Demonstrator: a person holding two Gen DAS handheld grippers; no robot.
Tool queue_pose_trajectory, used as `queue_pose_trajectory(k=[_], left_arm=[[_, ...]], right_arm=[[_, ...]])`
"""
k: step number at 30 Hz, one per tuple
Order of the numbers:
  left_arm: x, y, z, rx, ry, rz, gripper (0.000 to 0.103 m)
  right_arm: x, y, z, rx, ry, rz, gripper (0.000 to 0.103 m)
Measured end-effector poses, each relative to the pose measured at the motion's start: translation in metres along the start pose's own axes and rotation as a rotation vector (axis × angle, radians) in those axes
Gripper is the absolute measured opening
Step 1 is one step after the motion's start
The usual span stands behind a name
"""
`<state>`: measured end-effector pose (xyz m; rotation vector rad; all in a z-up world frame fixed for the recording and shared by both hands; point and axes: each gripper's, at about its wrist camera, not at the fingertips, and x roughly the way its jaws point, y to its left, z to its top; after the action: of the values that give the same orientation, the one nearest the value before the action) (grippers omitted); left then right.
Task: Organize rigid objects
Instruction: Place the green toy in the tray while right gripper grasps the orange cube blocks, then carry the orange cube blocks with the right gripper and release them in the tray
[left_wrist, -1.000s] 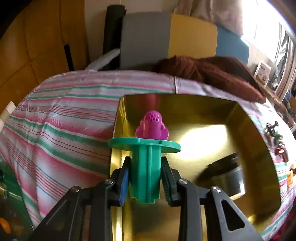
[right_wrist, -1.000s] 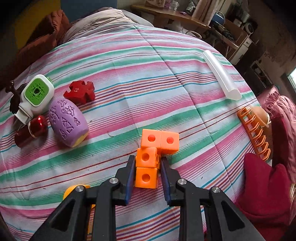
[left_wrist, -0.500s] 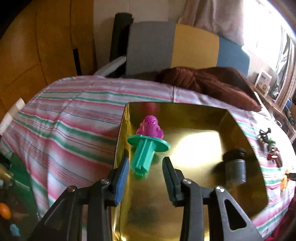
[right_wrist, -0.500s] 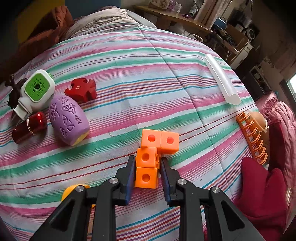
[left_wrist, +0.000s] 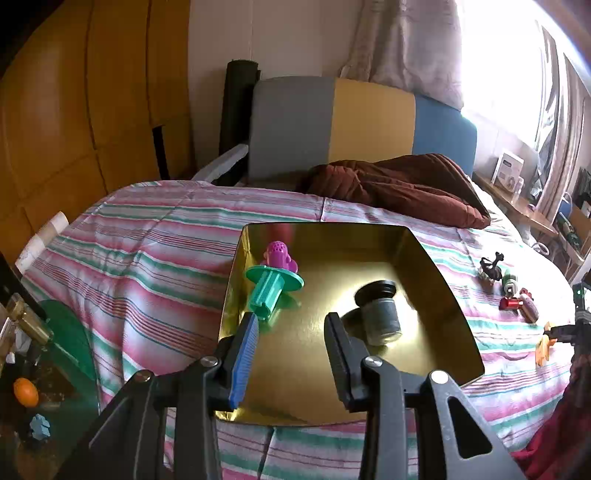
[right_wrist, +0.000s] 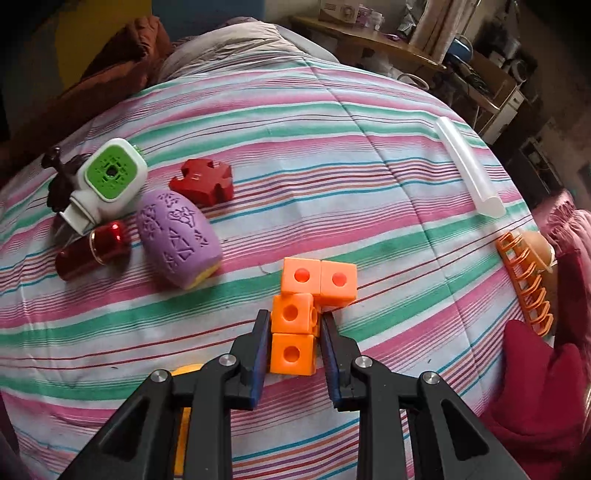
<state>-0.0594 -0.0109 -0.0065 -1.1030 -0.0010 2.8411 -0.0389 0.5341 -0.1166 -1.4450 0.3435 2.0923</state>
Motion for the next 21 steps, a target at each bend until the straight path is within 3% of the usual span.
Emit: queue_pose_trajectory(k=[4, 9, 13, 18, 21], left_arm=[[-0.004, -0.003, -0.006, 0.001, 0.007, -0.001, 0.037], [-0.009, -0.006, -0.011, 0.010, 0.004, -0.003, 0.037], [-0.009, -0.005, -0.011, 0.012, 0.004, -0.004, 0.037], [-0.005, -0.004, -0.013, 0.006, 0.016, -0.015, 0.037], [-0.003, 0.001, -0.017, -0.006, 0.022, -0.014, 0.037]], right_arm=[[-0.005, 0.000, 0.001, 0.012, -0.022, 0.033, 0.026], [-0.029, 0.006, 0.003, -0.010, -0.145, 0.068, 0.026], [-0.052, 0.022, -0.003, -0.072, -0.212, 0.150, 0.026], [-0.088, 0.078, -0.024, -0.223, -0.248, 0.259, 0.026], [-0.121, 0.125, -0.039, -0.336, -0.281, 0.370, 0.026]])
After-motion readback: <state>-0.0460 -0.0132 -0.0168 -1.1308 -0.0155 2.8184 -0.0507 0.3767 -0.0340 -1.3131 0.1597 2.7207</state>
